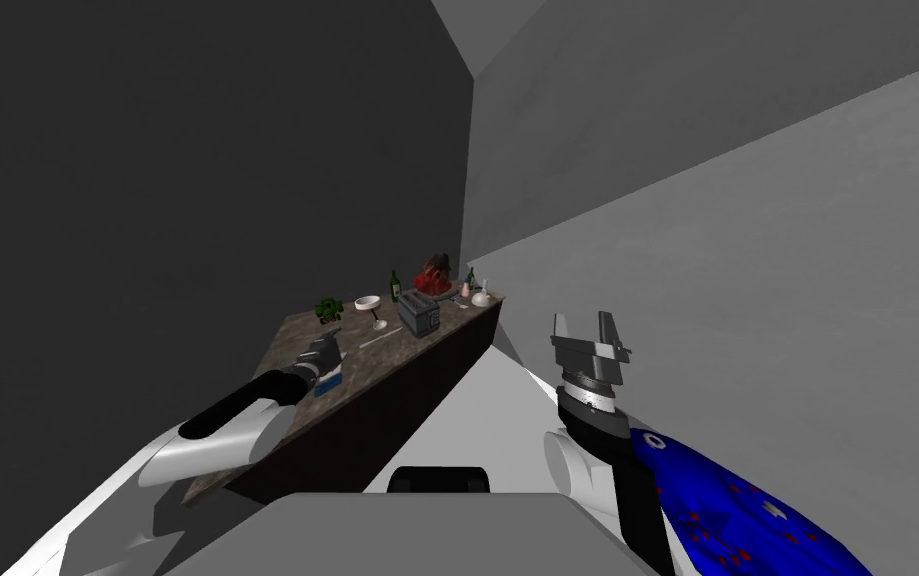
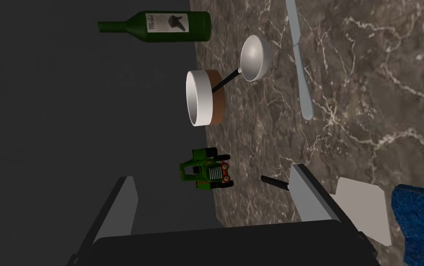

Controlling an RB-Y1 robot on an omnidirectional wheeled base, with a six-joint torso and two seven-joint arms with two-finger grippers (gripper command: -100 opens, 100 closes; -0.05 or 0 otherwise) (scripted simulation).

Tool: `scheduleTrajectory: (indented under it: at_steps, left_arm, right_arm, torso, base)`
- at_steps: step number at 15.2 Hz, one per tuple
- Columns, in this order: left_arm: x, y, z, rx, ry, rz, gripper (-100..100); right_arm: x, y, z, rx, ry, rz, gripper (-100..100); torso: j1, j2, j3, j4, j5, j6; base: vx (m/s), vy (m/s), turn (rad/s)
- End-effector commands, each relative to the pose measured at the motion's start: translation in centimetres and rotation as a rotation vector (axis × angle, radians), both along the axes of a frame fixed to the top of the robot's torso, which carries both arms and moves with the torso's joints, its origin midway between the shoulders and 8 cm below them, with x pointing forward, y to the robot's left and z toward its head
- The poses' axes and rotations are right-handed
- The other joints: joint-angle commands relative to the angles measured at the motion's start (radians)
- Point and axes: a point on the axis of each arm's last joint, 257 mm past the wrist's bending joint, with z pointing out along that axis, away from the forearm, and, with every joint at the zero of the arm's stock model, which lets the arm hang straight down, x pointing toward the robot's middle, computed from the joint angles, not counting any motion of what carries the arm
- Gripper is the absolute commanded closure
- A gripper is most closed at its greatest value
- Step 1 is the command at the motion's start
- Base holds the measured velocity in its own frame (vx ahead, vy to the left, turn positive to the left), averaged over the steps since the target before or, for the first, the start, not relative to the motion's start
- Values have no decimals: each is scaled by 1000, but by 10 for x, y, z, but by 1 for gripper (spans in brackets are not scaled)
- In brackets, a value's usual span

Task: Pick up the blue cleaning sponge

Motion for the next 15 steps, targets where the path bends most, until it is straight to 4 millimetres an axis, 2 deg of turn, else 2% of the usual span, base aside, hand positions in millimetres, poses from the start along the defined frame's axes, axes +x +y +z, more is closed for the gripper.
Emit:
scheduleTrajectory:
  at_steps: [1,15]
  left_arm:
    - [-1,8,-8,-25,35,19,-100]
    - [-22,29,-56,-127,252,94,-100]
  right_arm:
    - [0,0,0,0,0,0,0]
    - [0,0,0,0,0,0,0]
  torso:
    - [0,0,0,0,0,0]
    - [0,0,0,0,0,0]
  base:
    - [8,4,-77]
    - [10,8,-68]
